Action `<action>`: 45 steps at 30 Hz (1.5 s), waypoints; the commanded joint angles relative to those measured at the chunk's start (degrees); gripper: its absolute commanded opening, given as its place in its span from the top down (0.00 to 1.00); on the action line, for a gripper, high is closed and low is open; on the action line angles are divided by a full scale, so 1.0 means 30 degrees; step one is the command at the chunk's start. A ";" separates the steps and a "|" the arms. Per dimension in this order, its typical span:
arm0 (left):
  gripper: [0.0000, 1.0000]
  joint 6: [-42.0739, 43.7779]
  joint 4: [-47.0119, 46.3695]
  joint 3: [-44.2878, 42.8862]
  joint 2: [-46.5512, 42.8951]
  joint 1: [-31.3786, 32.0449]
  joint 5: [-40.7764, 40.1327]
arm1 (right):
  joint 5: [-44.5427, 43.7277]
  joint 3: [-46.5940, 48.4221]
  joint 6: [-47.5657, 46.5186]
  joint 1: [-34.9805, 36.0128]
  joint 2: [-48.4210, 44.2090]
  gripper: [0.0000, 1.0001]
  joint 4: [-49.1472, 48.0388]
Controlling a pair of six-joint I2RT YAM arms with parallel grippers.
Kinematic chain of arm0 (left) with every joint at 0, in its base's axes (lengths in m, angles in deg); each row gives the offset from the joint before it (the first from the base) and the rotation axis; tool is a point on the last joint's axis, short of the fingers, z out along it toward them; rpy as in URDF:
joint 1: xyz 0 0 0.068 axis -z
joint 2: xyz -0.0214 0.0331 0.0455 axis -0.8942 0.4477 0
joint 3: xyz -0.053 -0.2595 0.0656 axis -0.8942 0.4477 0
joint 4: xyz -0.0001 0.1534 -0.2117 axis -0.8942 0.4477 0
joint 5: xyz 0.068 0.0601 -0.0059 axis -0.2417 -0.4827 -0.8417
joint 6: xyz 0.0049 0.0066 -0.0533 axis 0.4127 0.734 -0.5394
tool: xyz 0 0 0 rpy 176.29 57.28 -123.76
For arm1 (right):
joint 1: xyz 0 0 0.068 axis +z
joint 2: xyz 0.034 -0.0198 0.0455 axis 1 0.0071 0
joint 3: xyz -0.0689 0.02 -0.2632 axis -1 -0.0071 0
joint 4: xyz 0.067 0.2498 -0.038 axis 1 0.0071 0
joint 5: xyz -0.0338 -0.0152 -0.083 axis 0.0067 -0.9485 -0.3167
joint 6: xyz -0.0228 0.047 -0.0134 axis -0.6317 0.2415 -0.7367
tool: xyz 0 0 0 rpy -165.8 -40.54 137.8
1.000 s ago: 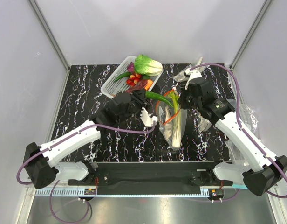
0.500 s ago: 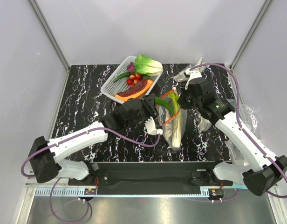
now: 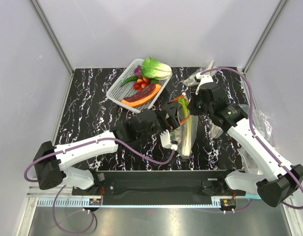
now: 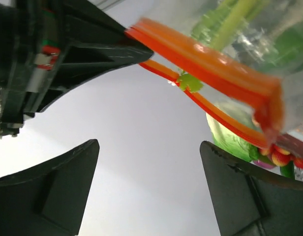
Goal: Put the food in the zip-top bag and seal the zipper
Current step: Place the fake vegetable in the zipper food storage bag, then pick up the fake vegetable from the bin.
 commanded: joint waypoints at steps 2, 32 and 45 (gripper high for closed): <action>0.06 -0.3108 -0.1980 -0.0458 -0.1572 0.0111 0.2085 | -0.0141 -0.0119 0.0010 -0.0081 -0.0740 1.00 -0.0809; 0.01 -3.5082 0.9794 -1.2408 0.5946 -1.1105 0.0125 | 0.0093 0.0377 0.0156 -0.0081 -0.0331 1.00 -0.0780; 0.05 -3.2005 1.1877 -2.0612 1.5671 -1.2926 -0.4469 | 0.1117 0.0439 0.0127 -0.0081 0.0314 1.00 -0.0750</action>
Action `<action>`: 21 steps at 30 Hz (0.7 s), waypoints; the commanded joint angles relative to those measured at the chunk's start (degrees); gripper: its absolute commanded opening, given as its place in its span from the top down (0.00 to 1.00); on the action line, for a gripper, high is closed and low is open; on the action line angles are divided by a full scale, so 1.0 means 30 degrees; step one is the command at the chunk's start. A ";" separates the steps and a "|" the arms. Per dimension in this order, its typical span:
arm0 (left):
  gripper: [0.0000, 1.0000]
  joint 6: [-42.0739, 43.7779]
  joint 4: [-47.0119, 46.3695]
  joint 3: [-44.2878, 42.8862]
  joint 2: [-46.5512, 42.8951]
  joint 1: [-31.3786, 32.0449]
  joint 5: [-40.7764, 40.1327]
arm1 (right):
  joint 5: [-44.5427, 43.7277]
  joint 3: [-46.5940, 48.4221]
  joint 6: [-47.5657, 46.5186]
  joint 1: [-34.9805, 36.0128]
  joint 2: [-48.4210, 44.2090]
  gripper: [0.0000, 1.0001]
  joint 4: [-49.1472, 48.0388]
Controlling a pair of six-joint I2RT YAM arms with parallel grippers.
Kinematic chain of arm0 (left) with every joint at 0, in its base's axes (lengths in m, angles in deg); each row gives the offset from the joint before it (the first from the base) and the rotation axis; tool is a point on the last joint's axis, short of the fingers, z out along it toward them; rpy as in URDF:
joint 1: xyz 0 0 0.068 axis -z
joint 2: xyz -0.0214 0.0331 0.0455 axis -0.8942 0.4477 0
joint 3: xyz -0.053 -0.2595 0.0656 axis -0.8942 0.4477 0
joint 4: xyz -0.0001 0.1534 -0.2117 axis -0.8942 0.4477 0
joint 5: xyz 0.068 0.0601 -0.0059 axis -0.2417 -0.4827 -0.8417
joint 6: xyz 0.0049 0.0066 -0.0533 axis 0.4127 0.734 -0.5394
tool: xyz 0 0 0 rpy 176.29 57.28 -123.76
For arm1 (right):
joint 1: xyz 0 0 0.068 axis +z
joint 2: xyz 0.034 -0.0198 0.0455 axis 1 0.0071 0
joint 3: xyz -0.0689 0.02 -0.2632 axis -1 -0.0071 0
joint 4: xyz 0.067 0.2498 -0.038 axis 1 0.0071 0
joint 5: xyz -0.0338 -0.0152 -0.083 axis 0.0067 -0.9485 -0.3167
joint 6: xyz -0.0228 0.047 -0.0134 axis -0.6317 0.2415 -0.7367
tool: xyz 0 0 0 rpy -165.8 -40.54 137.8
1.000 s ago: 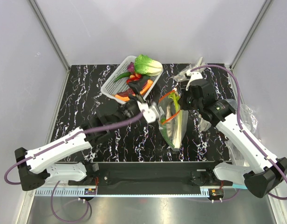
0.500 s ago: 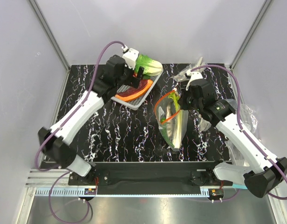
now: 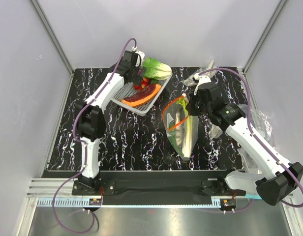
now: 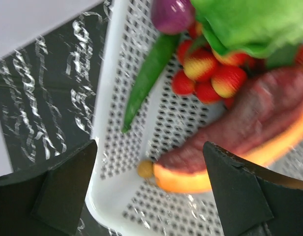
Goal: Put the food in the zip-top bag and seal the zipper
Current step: Pick up the fake vegetable from the bin.
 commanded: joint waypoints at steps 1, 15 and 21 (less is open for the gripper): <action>0.05 0.1335 -0.0091 -0.2568 0.1391 0.0056 -0.2005 | 0.0738 0.0554 -0.0005 -0.0066 0.0132 1.00 -0.0662; 0.28 0.6491 -0.5977 -0.0258 0.4029 -0.0178 -0.2940 | 0.0916 0.0554 -0.0532 -0.0066 0.0455 1.00 -0.0546; 0.32 0.7489 -0.7678 -0.1982 0.6895 -0.0559 -0.5954 | 0.0974 0.0554 -0.0708 -0.0066 0.0163 1.00 -0.0370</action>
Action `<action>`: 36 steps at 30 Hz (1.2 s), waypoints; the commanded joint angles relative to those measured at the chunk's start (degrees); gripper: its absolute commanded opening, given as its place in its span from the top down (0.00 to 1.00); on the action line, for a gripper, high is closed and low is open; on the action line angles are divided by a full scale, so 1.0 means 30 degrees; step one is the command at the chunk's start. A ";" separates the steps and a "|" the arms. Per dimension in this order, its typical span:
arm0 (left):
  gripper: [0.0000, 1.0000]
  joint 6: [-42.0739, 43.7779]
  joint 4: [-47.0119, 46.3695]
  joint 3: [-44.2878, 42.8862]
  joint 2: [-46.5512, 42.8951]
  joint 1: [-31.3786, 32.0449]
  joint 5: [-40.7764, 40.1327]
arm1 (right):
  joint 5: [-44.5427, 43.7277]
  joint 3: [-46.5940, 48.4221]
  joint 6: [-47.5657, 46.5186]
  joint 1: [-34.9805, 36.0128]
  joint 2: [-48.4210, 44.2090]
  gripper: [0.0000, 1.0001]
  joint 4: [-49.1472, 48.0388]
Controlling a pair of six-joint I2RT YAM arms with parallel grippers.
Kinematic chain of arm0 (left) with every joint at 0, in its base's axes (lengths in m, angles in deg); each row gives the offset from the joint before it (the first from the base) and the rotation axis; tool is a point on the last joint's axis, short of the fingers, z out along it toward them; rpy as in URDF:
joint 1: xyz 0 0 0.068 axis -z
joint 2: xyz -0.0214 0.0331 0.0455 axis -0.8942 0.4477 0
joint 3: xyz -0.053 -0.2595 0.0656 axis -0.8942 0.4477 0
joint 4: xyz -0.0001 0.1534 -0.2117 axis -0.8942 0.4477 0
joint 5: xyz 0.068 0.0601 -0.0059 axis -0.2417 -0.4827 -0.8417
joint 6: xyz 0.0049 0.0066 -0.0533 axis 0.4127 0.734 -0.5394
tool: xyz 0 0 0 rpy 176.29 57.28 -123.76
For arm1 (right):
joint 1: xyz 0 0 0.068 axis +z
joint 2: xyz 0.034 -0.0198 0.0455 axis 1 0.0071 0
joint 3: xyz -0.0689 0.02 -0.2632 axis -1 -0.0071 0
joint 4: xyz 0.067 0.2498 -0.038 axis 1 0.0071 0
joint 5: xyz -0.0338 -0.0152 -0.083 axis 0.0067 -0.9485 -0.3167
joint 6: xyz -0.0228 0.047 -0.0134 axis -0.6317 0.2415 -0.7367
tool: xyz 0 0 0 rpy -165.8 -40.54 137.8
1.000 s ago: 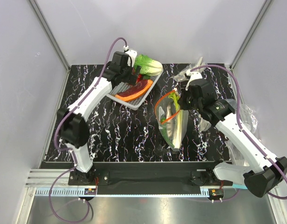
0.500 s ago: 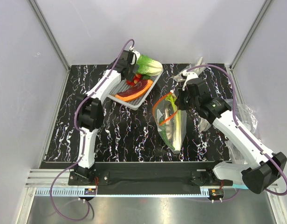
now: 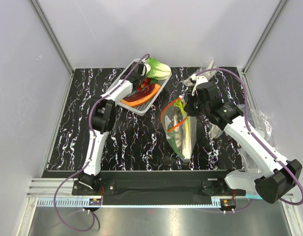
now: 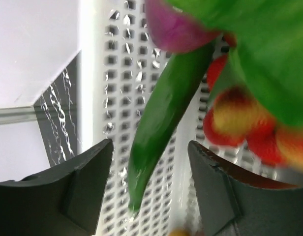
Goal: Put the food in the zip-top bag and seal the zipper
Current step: Pick up the fake vegetable from the bin.
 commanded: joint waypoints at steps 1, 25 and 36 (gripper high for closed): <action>0.35 0.1078 -0.2259 -0.1569 0.1794 -0.0413 -0.2799 | 0.0187 0.0524 -0.0394 -0.0066 -0.0428 1.00 -0.0384; 0.98 -0.4512 0.4708 0.3468 -0.7752 0.0846 -0.3094 | 0.0773 0.0143 0.0016 -0.0066 -0.0516 1.00 -0.0736; 0.97 -0.8910 0.6884 0.7270 -1.4544 0.0876 0.4954 | 0.0364 0.0143 -0.0072 -0.0066 -0.0662 1.00 -0.0473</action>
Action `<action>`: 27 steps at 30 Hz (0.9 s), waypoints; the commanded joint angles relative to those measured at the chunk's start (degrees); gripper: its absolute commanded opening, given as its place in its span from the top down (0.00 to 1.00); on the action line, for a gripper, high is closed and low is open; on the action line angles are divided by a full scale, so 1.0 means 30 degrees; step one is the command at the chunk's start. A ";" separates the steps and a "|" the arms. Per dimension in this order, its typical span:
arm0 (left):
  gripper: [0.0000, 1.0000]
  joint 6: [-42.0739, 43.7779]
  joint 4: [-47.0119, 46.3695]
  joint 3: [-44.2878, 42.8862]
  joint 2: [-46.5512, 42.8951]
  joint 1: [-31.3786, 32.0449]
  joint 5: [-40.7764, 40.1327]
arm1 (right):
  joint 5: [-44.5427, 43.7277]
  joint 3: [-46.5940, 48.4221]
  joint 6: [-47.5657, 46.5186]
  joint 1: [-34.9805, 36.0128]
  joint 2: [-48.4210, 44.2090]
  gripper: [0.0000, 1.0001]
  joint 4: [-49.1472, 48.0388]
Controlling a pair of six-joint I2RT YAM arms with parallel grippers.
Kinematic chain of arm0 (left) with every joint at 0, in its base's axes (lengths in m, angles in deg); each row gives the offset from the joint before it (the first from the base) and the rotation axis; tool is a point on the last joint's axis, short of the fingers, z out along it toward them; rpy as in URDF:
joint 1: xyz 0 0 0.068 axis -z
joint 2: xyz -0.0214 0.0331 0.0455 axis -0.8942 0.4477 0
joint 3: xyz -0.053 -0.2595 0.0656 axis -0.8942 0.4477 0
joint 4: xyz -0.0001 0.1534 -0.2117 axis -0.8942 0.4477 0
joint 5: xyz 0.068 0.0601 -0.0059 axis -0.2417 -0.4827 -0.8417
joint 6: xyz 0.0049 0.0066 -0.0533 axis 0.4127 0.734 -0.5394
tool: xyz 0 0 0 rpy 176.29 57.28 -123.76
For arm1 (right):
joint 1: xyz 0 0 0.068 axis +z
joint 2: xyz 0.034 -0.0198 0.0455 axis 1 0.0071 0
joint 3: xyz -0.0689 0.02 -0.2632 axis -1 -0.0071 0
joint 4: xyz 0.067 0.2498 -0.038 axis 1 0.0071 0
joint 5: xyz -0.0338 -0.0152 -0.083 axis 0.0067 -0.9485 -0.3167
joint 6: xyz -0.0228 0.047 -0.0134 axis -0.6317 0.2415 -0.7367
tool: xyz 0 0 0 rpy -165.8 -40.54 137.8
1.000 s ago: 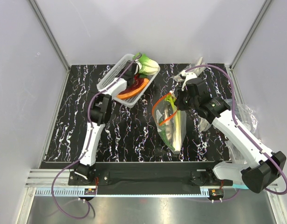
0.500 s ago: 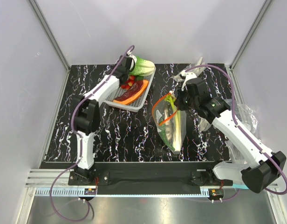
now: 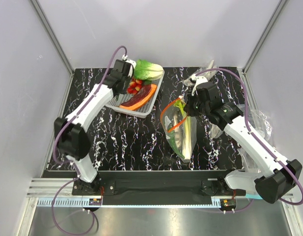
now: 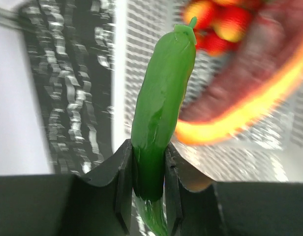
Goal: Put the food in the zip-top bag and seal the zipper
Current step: Pick up the fake vegetable from the bin, then place the fake vegetable in the zipper food storage bag.
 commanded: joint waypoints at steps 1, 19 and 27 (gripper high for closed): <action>0.96 -0.1996 -0.0512 0.1792 -0.3699 0.0038 0.4740 | 0.0028 0.0151 -0.0058 -0.0066 -0.0685 1.00 -0.0436; 0.81 0.2120 0.0649 0.4004 -0.8131 0.5336 1.2631 | 0.0905 0.0268 -0.0438 -0.0066 -0.0627 1.00 -0.0231; 0.75 0.5931 0.1912 0.2479 -0.6988 0.6363 1.2858 | 0.1053 0.0297 -0.0350 -0.0066 -0.0861 1.00 0.0003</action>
